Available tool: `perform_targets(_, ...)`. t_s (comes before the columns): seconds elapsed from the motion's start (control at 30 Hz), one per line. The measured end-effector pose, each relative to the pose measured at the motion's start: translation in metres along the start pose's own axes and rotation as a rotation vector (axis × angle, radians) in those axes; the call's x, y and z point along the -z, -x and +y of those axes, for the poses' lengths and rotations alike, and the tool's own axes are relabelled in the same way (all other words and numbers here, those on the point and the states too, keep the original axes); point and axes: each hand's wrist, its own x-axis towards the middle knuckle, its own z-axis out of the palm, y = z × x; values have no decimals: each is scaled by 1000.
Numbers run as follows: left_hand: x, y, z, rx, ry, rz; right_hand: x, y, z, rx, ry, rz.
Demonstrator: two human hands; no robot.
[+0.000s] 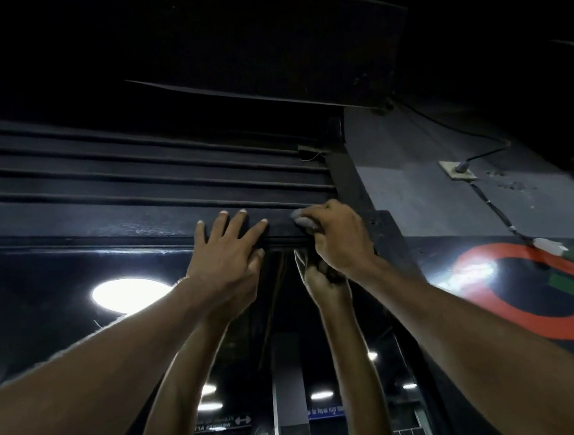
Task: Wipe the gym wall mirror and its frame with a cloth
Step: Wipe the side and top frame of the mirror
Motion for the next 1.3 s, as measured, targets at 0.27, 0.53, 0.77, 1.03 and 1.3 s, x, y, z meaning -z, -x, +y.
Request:
perform_targets(0.27,2,7,-12,-43,17,2,-5,45,4,-259,-50,183)
perform_targets(0.53,19,10,-29,15,38,-13,2,1,-22,-208,-81,320)
perform_targets(0.77,27,19,-60,77,20,-34,-22,-12,-78,-73,-22,-2)
perform_targets(1.03,26,34,-79,37,-53,-25,-10,36,-46,-411,39,202)
perform_targets(1.3,34,37,-85,17,3,-19,-18,4,-80,-134,-127,225)
